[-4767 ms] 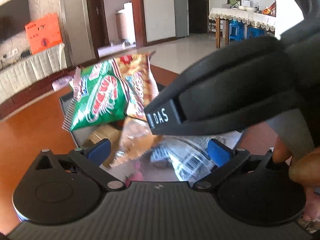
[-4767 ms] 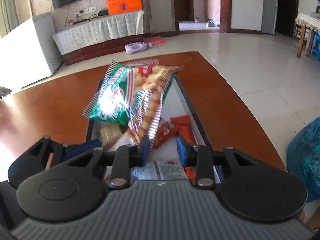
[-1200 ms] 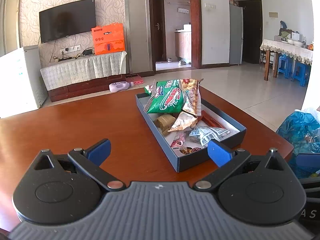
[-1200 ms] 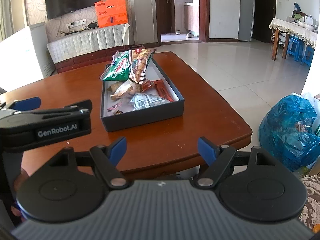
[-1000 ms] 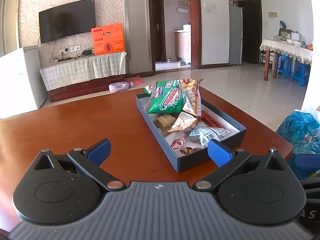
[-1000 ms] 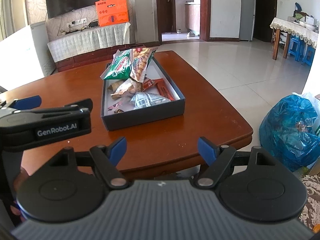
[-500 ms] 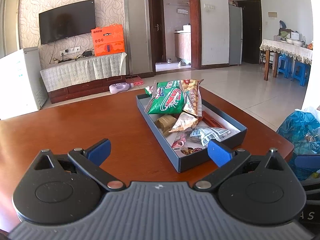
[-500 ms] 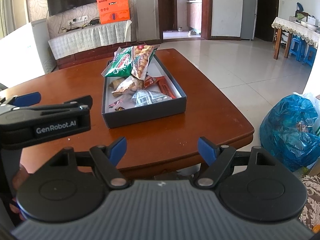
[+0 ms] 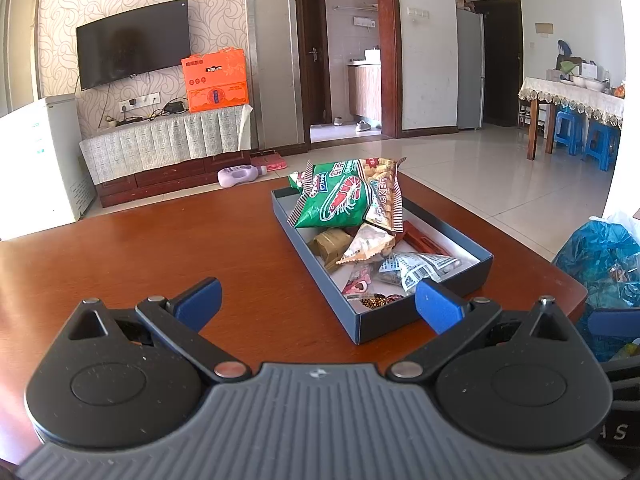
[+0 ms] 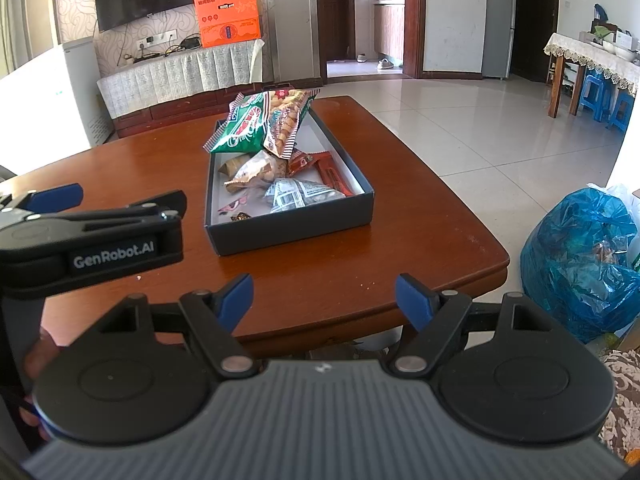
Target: Organize snacks
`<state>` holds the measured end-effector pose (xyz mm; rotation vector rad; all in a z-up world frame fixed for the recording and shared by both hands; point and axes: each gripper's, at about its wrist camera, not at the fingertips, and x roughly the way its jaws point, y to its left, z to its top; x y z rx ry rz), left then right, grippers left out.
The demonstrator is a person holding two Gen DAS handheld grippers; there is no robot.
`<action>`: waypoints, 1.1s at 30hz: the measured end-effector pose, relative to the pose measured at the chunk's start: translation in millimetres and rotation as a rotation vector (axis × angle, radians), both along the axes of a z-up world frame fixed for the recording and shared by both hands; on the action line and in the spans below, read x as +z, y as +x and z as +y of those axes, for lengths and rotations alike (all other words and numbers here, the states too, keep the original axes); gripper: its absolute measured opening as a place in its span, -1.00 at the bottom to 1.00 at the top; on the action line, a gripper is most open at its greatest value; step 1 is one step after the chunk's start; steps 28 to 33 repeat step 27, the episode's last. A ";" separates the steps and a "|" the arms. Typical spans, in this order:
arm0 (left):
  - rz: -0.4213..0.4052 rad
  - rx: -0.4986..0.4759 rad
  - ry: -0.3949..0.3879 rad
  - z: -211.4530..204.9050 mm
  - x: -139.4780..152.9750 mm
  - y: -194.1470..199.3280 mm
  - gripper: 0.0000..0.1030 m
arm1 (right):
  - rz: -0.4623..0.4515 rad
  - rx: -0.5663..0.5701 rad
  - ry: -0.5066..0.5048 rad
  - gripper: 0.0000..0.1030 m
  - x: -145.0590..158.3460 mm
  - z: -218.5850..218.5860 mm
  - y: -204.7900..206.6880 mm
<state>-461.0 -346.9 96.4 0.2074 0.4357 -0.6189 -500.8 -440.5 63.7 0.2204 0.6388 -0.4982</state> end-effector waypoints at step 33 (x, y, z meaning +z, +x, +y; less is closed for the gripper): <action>0.003 -0.019 -0.013 1.6 0.3 0.0 1.00 | 0.003 0.002 0.001 0.55 -1.0 0.6 0.5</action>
